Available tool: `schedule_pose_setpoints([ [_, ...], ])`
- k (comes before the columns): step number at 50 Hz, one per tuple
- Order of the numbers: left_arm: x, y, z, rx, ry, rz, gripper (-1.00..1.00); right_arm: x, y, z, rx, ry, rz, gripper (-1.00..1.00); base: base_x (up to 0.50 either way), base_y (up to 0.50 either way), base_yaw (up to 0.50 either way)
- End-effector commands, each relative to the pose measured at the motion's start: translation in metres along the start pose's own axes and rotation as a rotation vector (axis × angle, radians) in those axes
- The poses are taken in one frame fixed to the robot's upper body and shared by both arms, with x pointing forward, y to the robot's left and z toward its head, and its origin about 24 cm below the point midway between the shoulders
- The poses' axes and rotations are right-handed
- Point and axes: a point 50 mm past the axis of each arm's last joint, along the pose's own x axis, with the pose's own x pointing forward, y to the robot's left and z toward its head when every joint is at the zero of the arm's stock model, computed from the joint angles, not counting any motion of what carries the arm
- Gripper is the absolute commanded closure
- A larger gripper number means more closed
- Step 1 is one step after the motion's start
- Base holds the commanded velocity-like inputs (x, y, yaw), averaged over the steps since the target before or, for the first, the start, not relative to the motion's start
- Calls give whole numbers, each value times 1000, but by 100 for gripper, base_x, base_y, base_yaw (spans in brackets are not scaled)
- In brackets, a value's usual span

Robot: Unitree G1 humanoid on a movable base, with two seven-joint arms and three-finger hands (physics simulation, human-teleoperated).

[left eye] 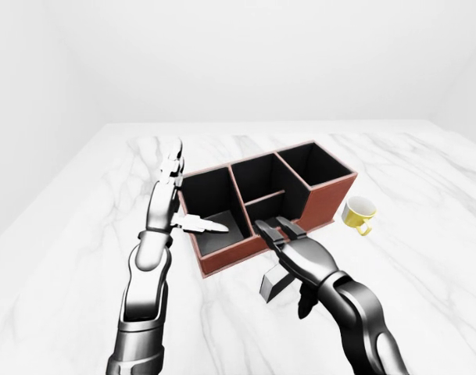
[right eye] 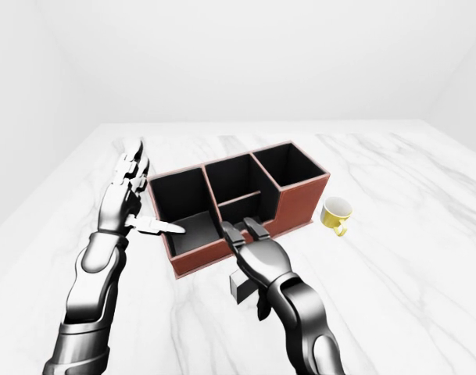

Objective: Pick up the book and place it in the front compartment of the caddy.

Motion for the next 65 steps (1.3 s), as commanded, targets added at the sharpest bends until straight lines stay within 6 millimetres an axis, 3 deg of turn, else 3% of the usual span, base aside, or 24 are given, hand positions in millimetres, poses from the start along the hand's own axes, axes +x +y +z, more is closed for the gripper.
schedule_pose_setpoints([
  [1, -2, 1, 0, -1, -1, 6, -100, 10, 20, -4, -53, 41, 106, -100, 0, 0, 0],
  [15, -5, 3, -4, -8, 18, 14, -100, 23, 39, -23, -115, 132, 147, -100, 0, 0, 0],
  [37, -5, 4, -6, -11, 26, 18, -100, 27, 56, -20, -131, 127, 189, -100, 0, 0, 0],
  [52, -4, 5, -8, -10, 34, 19, -100, 26, 67, -30, -150, 159, 224, -100, 0, 0, 0],
  [55, -5, 4, -7, -9, 31, 18, -100, 25, 65, -31, -149, 160, 212, 1, 0, 0, 0],
  [56, -5, 4, -7, -9, 30, 18, -100, 22, 65, -33, -163, 165, 226, 100, 0, 0, 0],
  [65, -6, 4, -5, -6, 19, 19, -100, 21, 61, -32, -148, 172, 198, 100, 0, 0, 0],
])
